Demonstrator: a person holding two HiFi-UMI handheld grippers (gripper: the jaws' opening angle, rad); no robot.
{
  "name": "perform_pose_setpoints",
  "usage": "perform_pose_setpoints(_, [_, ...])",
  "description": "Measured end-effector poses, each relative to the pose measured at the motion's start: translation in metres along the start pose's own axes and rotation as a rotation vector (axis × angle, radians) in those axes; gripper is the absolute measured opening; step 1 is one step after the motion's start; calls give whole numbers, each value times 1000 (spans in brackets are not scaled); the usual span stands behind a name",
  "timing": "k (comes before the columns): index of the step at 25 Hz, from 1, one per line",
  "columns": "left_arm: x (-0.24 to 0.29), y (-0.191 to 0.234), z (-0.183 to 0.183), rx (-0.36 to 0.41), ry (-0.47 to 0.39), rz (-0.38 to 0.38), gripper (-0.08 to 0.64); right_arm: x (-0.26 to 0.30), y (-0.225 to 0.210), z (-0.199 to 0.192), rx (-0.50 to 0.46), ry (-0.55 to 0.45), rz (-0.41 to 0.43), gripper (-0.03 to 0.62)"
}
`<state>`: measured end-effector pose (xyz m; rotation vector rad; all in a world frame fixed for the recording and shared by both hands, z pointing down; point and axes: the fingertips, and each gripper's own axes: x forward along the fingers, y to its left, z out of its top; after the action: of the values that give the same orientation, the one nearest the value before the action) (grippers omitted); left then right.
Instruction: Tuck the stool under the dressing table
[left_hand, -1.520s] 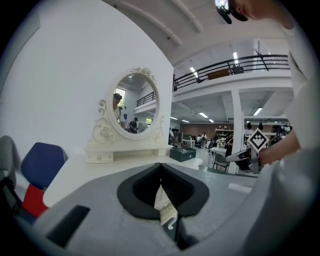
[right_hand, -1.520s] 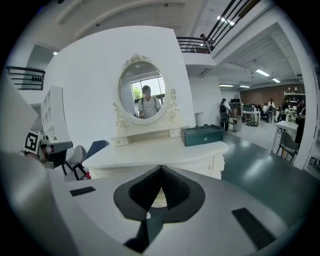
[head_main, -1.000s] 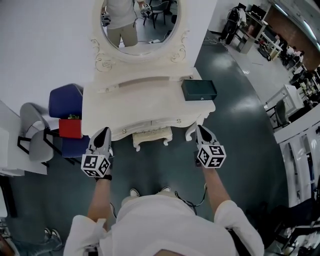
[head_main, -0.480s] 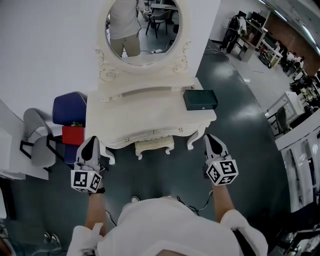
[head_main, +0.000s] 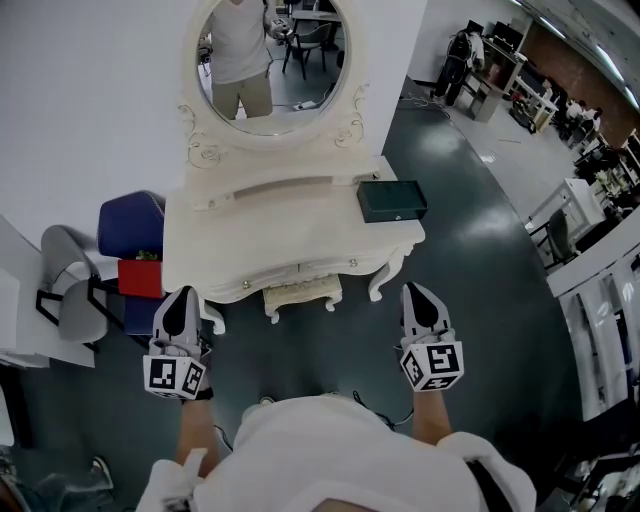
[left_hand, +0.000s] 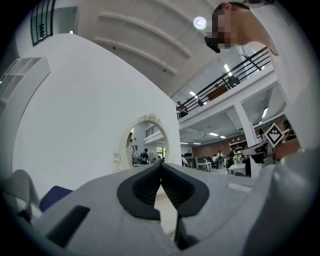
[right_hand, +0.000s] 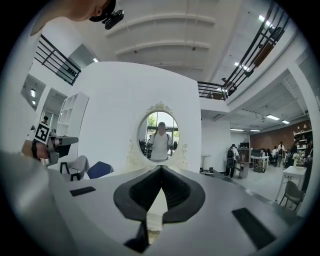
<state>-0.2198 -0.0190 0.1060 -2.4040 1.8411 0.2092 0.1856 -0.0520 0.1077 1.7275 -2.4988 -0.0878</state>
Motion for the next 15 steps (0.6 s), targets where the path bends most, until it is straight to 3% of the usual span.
perform_pose_setpoints(7, [3, -2, -6, -2, 5, -19, 17, 4, -5, -7, 13, 6, -23, 0])
perform_pose_setpoints(15, [3, -3, -9, 26, -2, -38, 17, 7, 25, -16, 51, 23, 34, 0])
